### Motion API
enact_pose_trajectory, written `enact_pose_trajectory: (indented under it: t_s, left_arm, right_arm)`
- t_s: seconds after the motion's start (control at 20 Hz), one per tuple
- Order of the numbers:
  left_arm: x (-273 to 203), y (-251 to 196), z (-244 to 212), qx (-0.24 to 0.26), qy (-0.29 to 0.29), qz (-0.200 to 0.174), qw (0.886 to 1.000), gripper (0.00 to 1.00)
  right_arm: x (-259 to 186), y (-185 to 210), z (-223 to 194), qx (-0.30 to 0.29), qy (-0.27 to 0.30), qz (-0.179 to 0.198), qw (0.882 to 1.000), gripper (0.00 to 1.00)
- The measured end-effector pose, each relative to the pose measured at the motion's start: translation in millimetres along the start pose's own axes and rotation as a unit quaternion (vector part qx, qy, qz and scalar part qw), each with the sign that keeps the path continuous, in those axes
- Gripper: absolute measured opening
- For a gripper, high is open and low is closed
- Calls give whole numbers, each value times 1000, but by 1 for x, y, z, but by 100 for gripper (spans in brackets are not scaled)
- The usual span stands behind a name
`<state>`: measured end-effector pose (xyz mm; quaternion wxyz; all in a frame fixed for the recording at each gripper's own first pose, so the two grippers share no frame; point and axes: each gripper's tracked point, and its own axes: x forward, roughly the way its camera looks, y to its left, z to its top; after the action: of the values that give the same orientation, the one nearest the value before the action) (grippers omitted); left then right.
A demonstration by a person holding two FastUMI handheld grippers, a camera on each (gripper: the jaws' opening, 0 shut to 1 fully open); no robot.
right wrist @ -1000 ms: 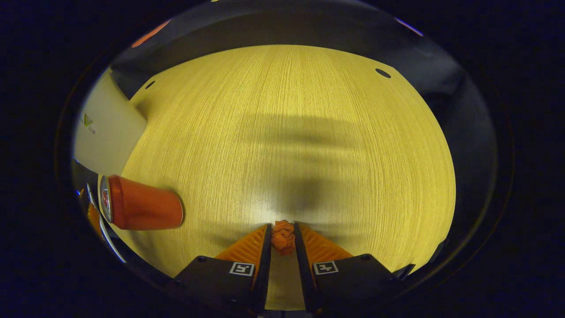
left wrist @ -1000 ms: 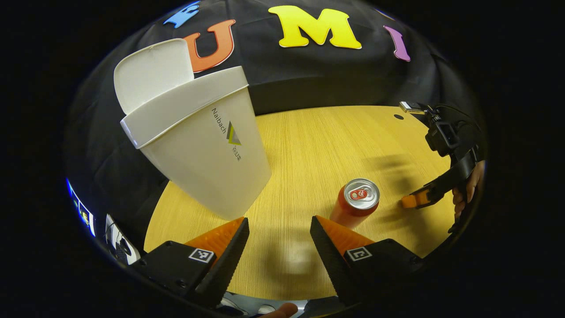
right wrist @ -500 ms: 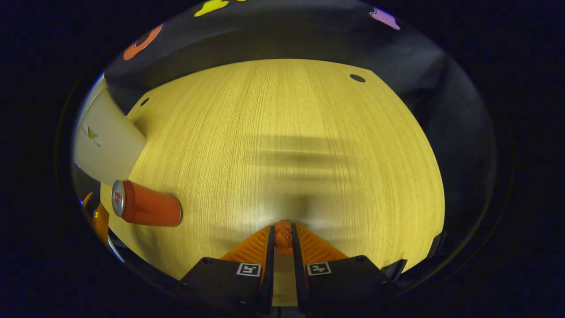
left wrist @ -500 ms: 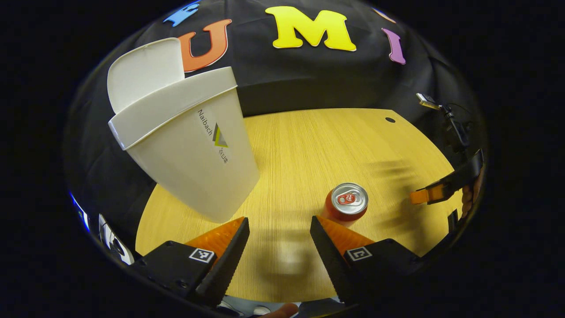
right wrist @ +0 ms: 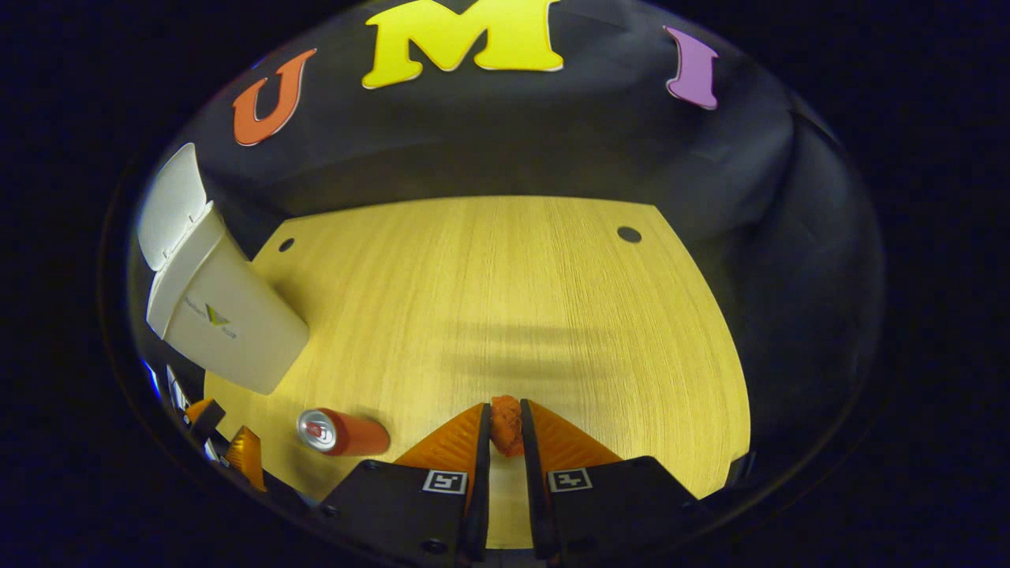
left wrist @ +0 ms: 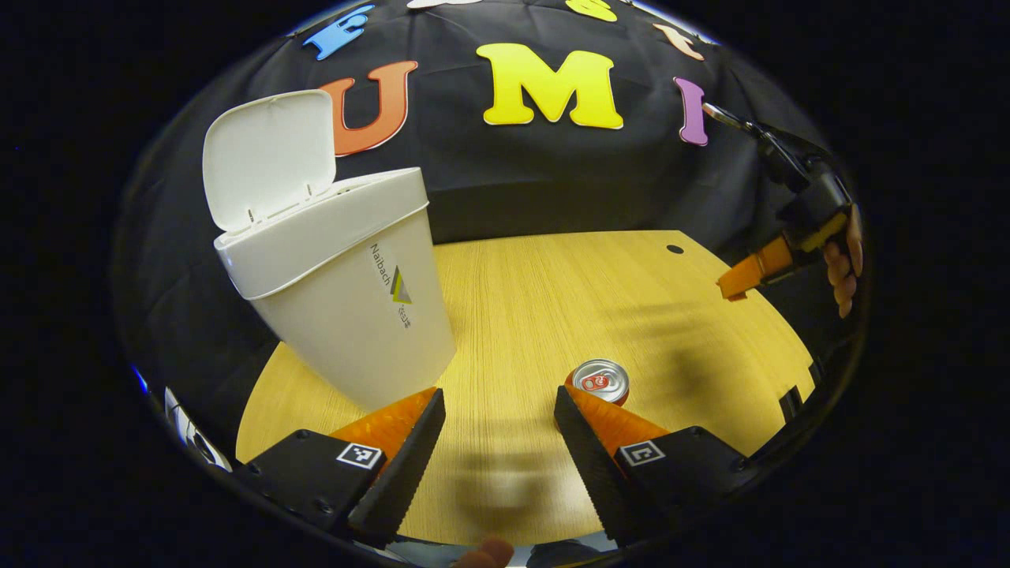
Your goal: Press the lid of the desktop garbage bin to open it, pick up the crumpled paper on the desktop and throw it into the bin, then pick up the pop can on the desktop and drop it into the bin, and finally close the garbage bin lid.
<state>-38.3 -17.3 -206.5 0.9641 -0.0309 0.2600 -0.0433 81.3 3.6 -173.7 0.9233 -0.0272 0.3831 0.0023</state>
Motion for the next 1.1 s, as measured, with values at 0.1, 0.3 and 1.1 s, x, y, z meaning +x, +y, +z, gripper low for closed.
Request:
enact_pose_trajectory:
  t_s: [0.1,0.3,1.1]
  left_arm:
    - [-7,8,2,-8,-9,4,1000,93]
    - [-22,21,1,-18,-22,3,1000,93]
    - [-69,57,-14,-40,-63,2,997,93]
  right_arm:
    - [-15,28,30,-17,-31,18,999,22]
    - [-47,96,82,-55,-87,62,993,23]
    - [-59,415,110,-174,-127,285,934,23]
